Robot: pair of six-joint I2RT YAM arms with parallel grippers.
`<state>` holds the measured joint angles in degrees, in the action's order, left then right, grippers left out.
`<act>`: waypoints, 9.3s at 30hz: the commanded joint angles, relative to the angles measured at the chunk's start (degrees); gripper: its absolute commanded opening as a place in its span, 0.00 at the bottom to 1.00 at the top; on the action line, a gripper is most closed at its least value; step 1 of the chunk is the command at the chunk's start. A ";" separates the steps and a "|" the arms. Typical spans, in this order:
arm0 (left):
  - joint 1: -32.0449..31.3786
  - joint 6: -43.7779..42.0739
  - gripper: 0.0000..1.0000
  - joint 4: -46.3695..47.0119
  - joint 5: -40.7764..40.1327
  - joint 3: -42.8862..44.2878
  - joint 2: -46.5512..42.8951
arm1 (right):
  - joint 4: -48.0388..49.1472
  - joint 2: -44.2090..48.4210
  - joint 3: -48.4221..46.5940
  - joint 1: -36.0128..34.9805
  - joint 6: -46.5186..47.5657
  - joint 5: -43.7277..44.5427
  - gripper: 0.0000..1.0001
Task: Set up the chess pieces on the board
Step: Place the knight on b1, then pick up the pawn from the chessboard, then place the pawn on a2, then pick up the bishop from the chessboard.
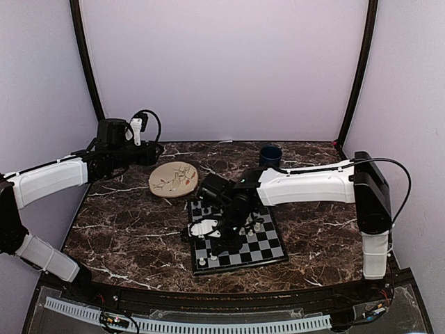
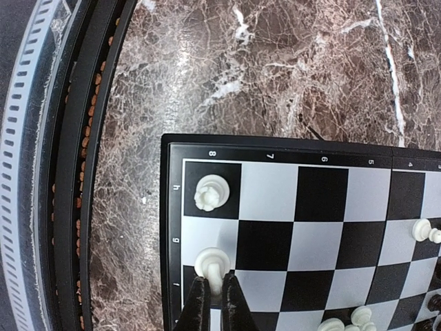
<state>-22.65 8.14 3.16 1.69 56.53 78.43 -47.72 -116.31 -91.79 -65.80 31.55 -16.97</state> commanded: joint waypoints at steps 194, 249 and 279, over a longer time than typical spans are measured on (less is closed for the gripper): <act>1.44 -3.35 0.48 -8.83 7.58 -1.85 -1.97 | -1.90 -11.69 -17.83 -1.22 -2.44 2.92 0.26; -4.79 -7.44 0.44 -12.86 22.30 4.38 10.16 | 1.09 0.43 0.78 9.49 4.15 4.67 0.18; -4.77 -7.61 0.45 -13.10 21.51 4.37 9.42 | -1.98 2.54 -0.39 4.61 2.86 0.15 0.02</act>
<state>-27.75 0.49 -9.10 23.29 59.24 90.63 -48.29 -116.46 -90.52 -58.78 35.05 -12.91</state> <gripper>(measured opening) 0.447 0.068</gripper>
